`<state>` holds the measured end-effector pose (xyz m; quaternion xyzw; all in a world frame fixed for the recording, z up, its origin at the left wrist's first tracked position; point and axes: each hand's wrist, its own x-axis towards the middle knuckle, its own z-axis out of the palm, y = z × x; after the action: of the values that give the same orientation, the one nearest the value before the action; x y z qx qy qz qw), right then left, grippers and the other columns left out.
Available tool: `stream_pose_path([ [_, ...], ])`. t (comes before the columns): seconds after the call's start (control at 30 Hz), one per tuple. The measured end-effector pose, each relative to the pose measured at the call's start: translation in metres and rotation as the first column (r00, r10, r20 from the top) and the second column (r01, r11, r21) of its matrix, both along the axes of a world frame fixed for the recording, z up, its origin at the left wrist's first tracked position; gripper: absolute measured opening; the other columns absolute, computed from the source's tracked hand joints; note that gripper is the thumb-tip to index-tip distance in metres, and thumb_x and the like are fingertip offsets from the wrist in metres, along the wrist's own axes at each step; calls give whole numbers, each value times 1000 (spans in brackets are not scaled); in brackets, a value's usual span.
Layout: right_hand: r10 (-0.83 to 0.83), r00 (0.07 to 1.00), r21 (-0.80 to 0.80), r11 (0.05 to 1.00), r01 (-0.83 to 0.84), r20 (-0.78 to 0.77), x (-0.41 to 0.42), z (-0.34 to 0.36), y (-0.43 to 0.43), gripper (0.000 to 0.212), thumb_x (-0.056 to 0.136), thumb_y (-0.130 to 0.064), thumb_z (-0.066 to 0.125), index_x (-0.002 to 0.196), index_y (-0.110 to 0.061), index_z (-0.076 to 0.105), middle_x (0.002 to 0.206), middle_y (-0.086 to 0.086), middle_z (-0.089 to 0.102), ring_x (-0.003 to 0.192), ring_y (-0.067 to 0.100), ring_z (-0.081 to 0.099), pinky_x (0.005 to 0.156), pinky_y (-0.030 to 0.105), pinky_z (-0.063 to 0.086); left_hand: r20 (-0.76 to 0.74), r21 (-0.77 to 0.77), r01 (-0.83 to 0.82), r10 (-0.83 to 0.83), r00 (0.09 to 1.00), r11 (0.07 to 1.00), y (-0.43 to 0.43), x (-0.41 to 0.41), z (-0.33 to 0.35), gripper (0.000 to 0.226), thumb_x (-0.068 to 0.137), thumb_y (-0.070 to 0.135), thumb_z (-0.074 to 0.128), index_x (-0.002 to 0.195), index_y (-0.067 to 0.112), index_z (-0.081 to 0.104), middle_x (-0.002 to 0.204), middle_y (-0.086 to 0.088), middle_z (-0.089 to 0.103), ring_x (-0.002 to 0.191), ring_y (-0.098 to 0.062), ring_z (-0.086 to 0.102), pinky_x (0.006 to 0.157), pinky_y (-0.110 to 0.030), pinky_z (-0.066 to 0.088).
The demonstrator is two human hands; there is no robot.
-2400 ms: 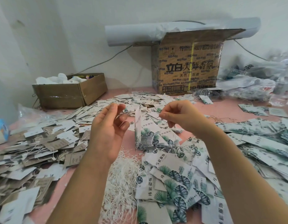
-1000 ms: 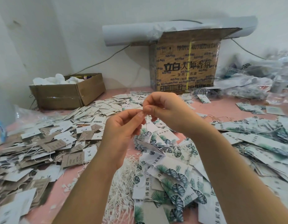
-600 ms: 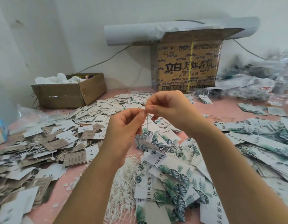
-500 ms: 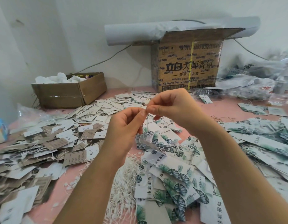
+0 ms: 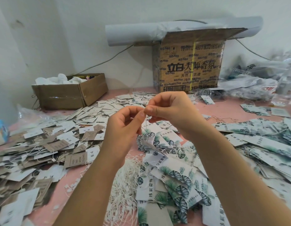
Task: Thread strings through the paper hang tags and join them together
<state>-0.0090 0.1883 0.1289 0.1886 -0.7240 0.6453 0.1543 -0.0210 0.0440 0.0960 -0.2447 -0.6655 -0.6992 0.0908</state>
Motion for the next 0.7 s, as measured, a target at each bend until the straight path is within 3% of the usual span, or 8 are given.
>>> stream_pose_path([
  [0.17, 114, 992, -100, 989, -108, 60, 1, -1, -7, 11, 78, 0, 63, 69, -7, 63, 60, 3, 62, 54, 12, 57, 60, 23, 55, 37, 108, -21, 18, 999, 994, -2, -1, 1, 31, 61, 39, 69, 81, 17, 62, 60, 11, 61, 51, -4, 46, 49, -18, 42],
  [0.3, 64, 997, 22, 998, -65, 50, 3, 0, -12, 20, 88, 0, 55, 71, -10, 57, 62, 3, 54, 52, 9, 50, 56, 22, 53, 44, 65, -141, 138, 989, 988, -3, -3, 2, 39, 57, 47, 69, 78, 16, 61, 53, 14, 55, 46, 1, 42, 46, -11, 36],
  [0.43, -83, 996, 62, 995, 84, -22, 3, 1, -17, 22, 93, -1, 48, 74, -10, 51, 61, 1, 53, 52, 11, 48, 52, 21, 47, -52, -72, -193, 190, 980, 978, -2, 0, 0, 39, 71, 57, 53, 77, 19, 60, 43, 12, 40, 40, -2, 32, 39, -14, 28],
  [0.57, -123, 984, -103, 989, 110, -130, 3, 3, -17, 21, 92, 1, 48, 75, -11, 51, 62, -1, 57, 56, 12, 53, 58, 22, 50, -225, -316, -243, 177, 958, 917, -1, 2, -2, 52, 63, 75, 46, 84, 28, 57, 45, 11, 43, 41, -3, 37, 43, -16, 29],
  [0.7, -78, 979, -173, 984, 44, -191, 4, 4, -16, 16, 89, 1, 54, 77, -10, 54, 63, -2, 62, 58, 14, 58, 61, 24, 52, -245, -499, -264, 158, 957, 825, 0, 2, -6, 52, 54, 78, 53, 89, 40, 49, 74, 14, 55, 59, 1, 53, 54, -22, 45],
])
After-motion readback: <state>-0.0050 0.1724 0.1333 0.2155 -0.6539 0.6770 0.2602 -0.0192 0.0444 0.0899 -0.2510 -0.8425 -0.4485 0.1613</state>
